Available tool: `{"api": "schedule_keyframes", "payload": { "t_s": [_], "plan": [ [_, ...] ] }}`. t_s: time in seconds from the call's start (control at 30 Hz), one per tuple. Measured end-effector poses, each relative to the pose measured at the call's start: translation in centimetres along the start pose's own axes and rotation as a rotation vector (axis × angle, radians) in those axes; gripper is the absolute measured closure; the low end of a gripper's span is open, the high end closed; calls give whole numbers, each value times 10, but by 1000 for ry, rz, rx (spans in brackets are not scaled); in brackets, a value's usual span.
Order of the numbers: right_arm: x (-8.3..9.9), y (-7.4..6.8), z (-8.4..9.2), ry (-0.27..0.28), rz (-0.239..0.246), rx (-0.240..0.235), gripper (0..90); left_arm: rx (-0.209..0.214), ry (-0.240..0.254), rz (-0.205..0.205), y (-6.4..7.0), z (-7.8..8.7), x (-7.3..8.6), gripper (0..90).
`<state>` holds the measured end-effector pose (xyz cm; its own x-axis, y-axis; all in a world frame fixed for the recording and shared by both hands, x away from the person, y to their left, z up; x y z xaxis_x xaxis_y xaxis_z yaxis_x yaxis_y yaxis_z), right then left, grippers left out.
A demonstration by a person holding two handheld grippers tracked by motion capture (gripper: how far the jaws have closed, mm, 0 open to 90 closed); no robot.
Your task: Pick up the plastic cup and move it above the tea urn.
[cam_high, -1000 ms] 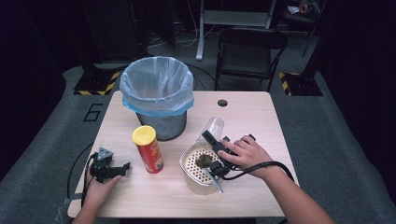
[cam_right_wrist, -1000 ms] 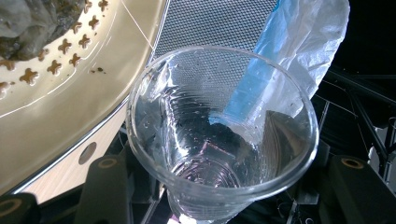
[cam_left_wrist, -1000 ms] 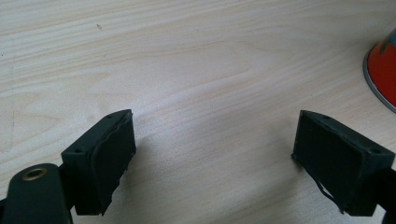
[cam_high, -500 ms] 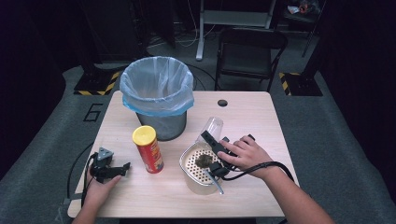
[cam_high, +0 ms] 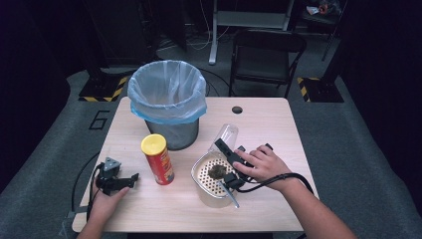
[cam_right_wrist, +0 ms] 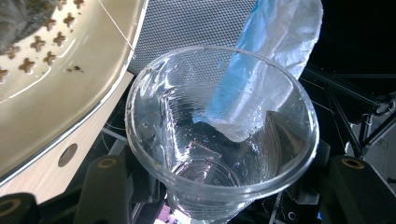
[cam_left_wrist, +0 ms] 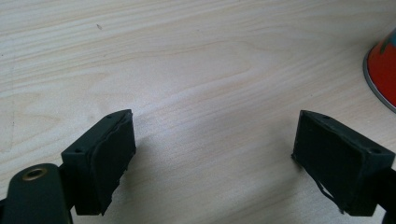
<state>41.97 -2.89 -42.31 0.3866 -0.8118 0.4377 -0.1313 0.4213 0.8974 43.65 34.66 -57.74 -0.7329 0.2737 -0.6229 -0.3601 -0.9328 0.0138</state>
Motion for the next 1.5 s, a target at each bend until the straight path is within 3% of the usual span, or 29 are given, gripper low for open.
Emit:
{"api": "schedule_keyframes", "payload": {
  "t_s": [0.37, 0.5, 0.53, 0.77, 0.93, 0.97, 1.0, 1.03, 1.07, 1.1, 1.13, 1.17, 1.2, 1.23, 1.27, 1.3, 1.33, 1.37, 1.43, 1.47, 1.5],
  "plan": [
    [2, 2, 0, 4, -3, 4, 399, -2, 4, 1, 0, 0, 0, 126],
    [2, 6, 0, -11, -43, 60, 396, 0, 0, 0, 0, 0, 0, 125],
    [2, 10, 1, -15, -61, 111, 396, 0, 0, 0, 0, 0, 0, 125],
    [2, 11, 0, -21, -138, 118, 396, -4, 13, 4, 0, -1, -1, 126],
    [3, 14, -2, -27, -471, 16, 396, -6, 11, 4, 0, -1, -1, 124],
    [3, 14, -2, -27, -471, 16, 396, -6, 11, 4, 0, -1, -1, 124],
    [3, 18, -1, -19, -611, -6, 396, -6, 11, 6, 0, -1, -1, 125],
    [3, 18, -1, -19, -611, -6, 396, -6, 11, 6, 0, -1, -1, 124],
    [5, 23, 0, -13, -714, -1, 396, -6, 10, 7, 0, -1, -1, 125],
    [5, 23, 0, -13, -714, -1, 396, -6, 9, 8, 0, -1, -1, 125],
    [7, 25, -1, -8, -820, -24, 397, -7, 11, 7, 0, -1, -1, 125],
    [8, 26, -1, -2, -872, -33, 397, -7, 11, 7, 0, -1, -1, 125],
    [10, 27, -2, 3, -915, -38, 397, -6, 10, 8, 0, -1, -1, 125],
    [10, 27, -2, 3, -915, -38, 397, -6, 10, 8, 0, -1, -1, 125],
    [14, 27, -3, 10, -1008, -55, 397, -6, 10, 8, 0, -1, -1, 125],
    [14, 27, -3, 10, -1008, -55, 397, -7, 11, 6, 0, -1, -1, 125],
    [19, 26, -5, 12, -1112, -68, 397, -7, 11, 7, 0, -1, -1, 125],
    [19, 26, -5, 12, -1112, -68, 397, -7, 11, 7, 0, -1, -1, 125],
    [24, 24, -5, 25, -1268, -101, 397, -6, 9, 8, 0, -1, -1, 125],
    [30, 22, -4, 47, -1417, -152, 398, -6, 10, 8, 0, -1, -1, 125],
    [30, 22, -4, 47, -1417, -152, 398, -6, 9, 8, 0, -1, -1, 125]
  ]
}}
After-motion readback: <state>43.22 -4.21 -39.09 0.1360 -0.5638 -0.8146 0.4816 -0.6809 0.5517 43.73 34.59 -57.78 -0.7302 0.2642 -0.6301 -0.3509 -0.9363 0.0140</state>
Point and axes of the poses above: each handheld gripper's, and its own axes: z roughly backward along the jaws, x roughly out of its underside, y roughly to its right, the point moved 7 cm from there along -z, roughly forward along the jaws, and after that the axes turned 9 degrees about -y, right-handed, at the moved point
